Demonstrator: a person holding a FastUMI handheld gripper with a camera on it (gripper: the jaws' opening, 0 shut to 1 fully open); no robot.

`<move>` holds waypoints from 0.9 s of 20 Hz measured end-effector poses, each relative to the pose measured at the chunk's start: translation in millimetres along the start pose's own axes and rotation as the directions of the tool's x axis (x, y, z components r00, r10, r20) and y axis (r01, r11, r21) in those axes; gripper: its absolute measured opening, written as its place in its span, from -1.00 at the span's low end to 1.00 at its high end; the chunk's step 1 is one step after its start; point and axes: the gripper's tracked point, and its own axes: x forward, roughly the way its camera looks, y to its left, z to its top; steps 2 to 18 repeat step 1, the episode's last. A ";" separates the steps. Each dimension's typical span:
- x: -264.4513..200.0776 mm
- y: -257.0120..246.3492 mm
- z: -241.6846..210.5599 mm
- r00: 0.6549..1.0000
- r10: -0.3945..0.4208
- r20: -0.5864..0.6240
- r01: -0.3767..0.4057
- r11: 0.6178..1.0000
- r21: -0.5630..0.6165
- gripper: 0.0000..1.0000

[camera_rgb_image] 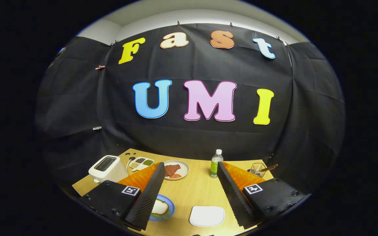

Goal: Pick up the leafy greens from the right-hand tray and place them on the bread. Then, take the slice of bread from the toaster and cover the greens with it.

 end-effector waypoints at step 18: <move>-0.6 0.2 0.4 1.000 -0.002 -0.001 0.002 1.000 0.000 0.98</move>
